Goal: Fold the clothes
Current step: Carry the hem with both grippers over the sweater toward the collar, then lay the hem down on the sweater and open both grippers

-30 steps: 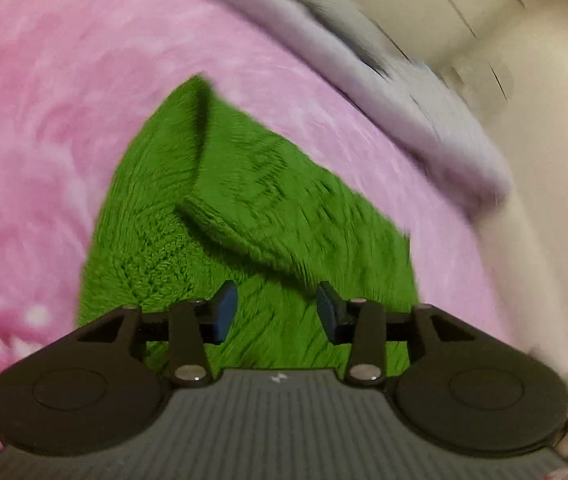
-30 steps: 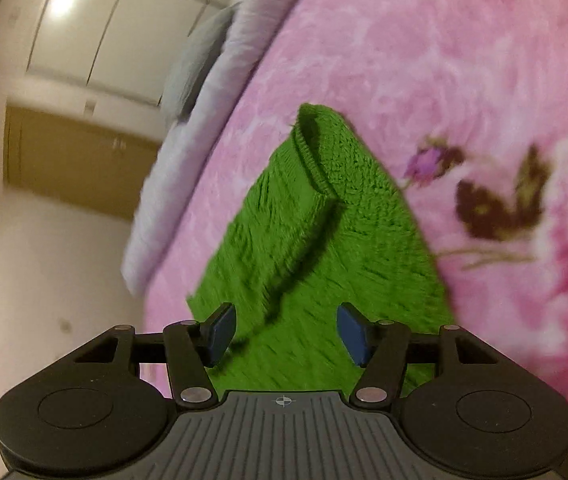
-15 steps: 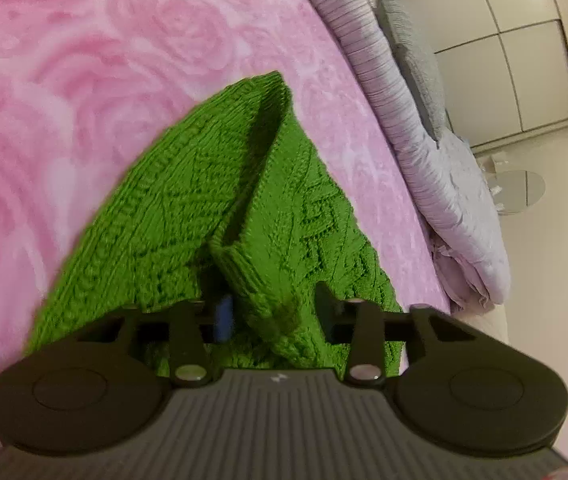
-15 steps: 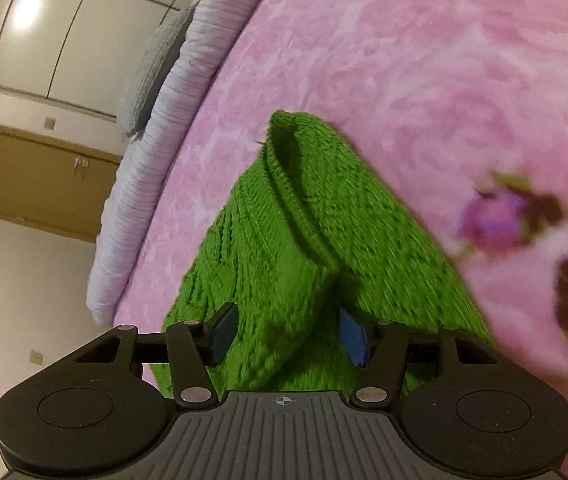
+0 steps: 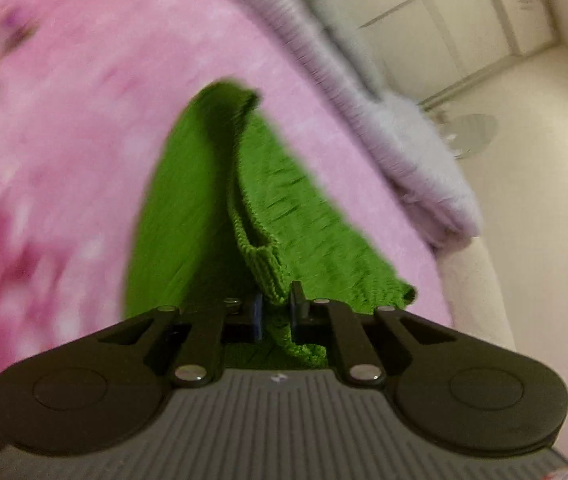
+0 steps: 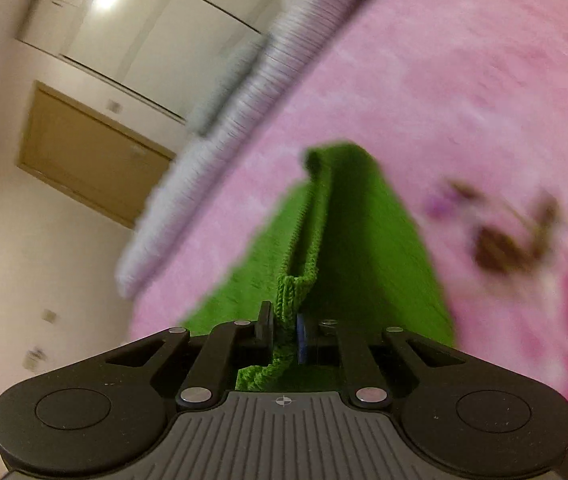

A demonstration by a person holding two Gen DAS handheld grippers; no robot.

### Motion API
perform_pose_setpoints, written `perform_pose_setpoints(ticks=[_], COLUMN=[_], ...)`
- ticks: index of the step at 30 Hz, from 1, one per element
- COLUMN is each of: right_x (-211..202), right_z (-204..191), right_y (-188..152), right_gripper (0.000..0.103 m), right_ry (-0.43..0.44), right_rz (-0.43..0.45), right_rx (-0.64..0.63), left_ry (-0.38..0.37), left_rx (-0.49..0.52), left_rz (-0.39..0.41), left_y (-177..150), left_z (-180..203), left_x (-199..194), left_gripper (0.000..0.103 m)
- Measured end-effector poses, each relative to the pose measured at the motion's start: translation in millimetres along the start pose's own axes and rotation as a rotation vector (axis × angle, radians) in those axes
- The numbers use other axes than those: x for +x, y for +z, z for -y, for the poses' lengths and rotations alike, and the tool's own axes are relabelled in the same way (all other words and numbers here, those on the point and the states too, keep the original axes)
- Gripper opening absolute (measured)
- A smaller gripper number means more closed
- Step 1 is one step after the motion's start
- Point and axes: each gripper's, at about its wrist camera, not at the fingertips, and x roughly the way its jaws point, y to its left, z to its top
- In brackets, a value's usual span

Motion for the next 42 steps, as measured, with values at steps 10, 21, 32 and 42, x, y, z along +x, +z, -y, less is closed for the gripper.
perform_pose_setpoints(ticks=[10,21,32,42], right_x=[-36.6,-46.5,-57.4,-18.7], right_z=[-8.1,11.1,-46.3,-82.4], right_y=[-11.9,-28.7,-40.4,-76.0], right_gripper=[0.010,0.010,0.011,0.011], right_ry=[0.035,-0.028,-0.423,-0.210], right_rz=[0.073,0.019,0.038,-0.037], right_rx=[-0.052,-0.014,-0.419,-0.694], left_ry=[-0.024,0.080,0.304,0.300], left_rx=[0.049,0.070,0.300,0.587], left_rz=[0.026,-0.001,0.030,-0.022], left_y=[-23.4,-37.4,-31.8,-57.9], left_z=[14.4,0.0,48.1,83.9], left_x=[-23.6,-21.5,-47.6,2.1], left_gripper=[0.007,0.008,0.016,0.016])
